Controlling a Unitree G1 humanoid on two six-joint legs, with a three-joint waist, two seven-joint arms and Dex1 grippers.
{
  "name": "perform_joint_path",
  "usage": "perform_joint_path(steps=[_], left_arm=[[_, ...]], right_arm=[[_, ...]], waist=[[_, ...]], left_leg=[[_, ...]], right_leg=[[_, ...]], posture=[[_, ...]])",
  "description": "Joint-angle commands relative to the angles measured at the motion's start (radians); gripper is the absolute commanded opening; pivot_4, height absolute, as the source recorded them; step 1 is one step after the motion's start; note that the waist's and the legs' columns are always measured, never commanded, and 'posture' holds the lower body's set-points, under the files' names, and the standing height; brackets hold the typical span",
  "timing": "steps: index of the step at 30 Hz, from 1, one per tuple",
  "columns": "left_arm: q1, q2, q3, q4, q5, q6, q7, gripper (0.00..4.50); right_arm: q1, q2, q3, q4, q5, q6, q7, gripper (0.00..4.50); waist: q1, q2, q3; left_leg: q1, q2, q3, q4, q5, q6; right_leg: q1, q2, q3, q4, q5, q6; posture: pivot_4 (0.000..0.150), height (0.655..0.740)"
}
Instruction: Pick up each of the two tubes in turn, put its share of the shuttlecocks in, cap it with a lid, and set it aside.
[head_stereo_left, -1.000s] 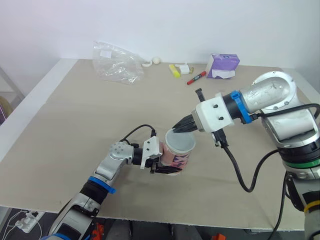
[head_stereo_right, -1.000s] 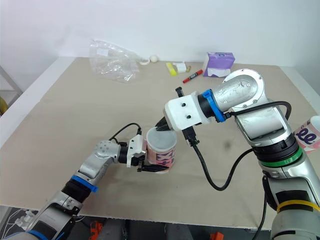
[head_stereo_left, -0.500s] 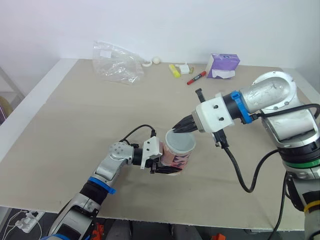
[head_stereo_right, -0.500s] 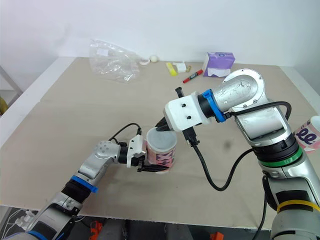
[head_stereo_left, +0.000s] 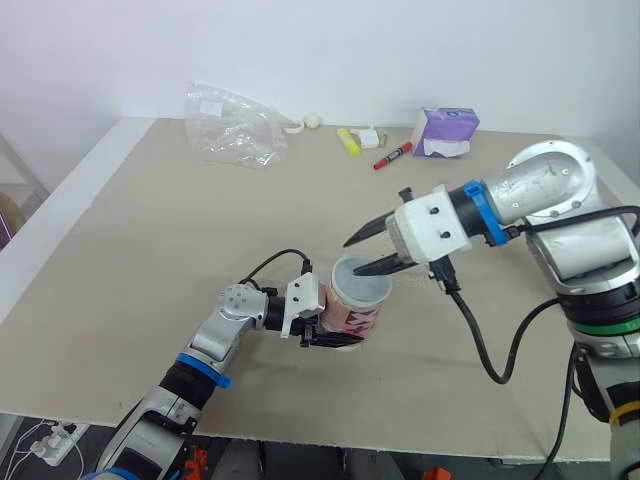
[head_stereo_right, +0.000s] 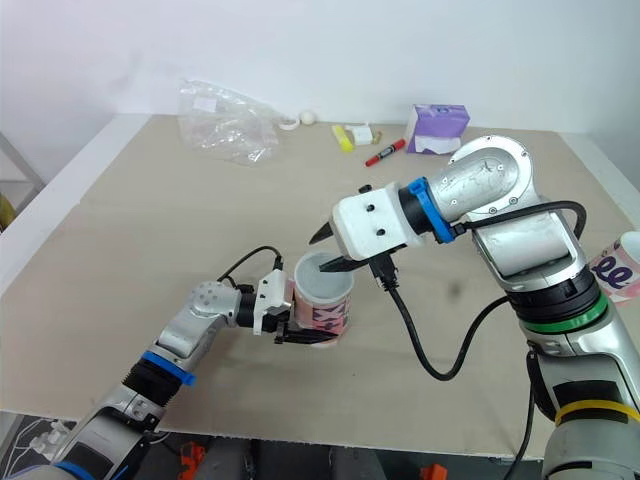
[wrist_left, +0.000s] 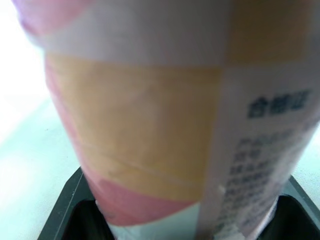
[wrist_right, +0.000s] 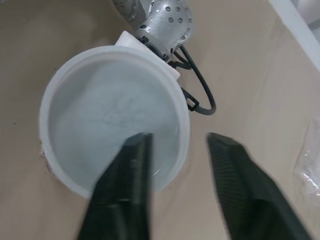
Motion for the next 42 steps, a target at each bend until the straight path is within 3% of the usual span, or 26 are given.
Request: perform_joint_path(steps=[1,8,11,13,15,24,42], left_arm=[[0.019,0.021,-0.008,0.043,0.049,0.025,0.027,2.73],[0.014,0.021,-0.005,0.047,0.046,0.024,0.026,2.73],[0.012,0.021,-0.004,0.049,0.045,0.024,0.025,2.73],[0.011,0.021,-0.004,0.049,0.045,0.024,0.024,2.73],[0.008,0.019,-0.004,0.049,0.045,0.025,0.023,2.73],[0.002,0.015,-0.007,0.054,0.047,0.023,0.024,2.73],[0.017,0.010,-0.008,0.043,0.050,0.021,0.040,2.73]], right_arm=[[-0.027,0.012,-0.068,-0.025,0.060,0.092,-0.041,2.41],[-0.028,-0.018,-0.180,-0.070,0.220,0.325,-0.090,2.41],[0.020,-0.040,-0.192,-0.115,0.274,0.388,-0.090,1.60],[0.059,-0.049,-0.194,-0.145,0.302,0.414,-0.100,0.65],[0.099,-0.048,-0.192,-0.171,0.318,0.428,-0.114,0.15],[0.169,-0.019,-0.104,-0.183,0.271,0.420,-0.172,0.15],[0.151,-0.020,0.044,-0.109,0.137,0.333,-0.131,0.15]], waist=[[0.000,0.000,0.000],[0.000,0.000,0.000],[0.000,0.000,0.000],[0.000,0.000,0.000],[0.000,-0.001,0.000],[0.000,-0.001,0.000],[-0.003,-0.004,-0.002]], left_leg=[[0.000,0.000,0.000,0.000,0.000,0.000],[-0.002,0.000,0.000,0.000,0.000,0.000],[-0.002,0.000,0.000,0.000,0.000,0.000],[-0.002,0.000,0.000,0.000,0.000,0.000],[-0.002,0.000,0.000,0.000,0.000,0.000],[-0.003,0.000,0.000,0.000,0.000,0.000],[0.003,0.000,0.000,0.000,0.000,0.000]], right_leg=[[0.000,0.000,0.000,0.000,0.000,0.000],[-0.001,0.000,0.000,0.000,0.000,0.000],[-0.001,0.000,0.000,0.000,0.000,0.000],[-0.002,0.000,0.000,0.000,0.000,0.000],[-0.002,0.000,0.000,0.000,0.000,0.000],[-0.003,0.000,0.000,0.000,0.000,0.000],[-0.003,0.000,0.000,-0.001,0.000,0.000]], posture=[[0.150,0.7400],[0.150,0.7400],[0.150,0.7400],[0.150,0.7400],[0.150,0.7400],[0.150,0.7400],[0.150,0.7400]])
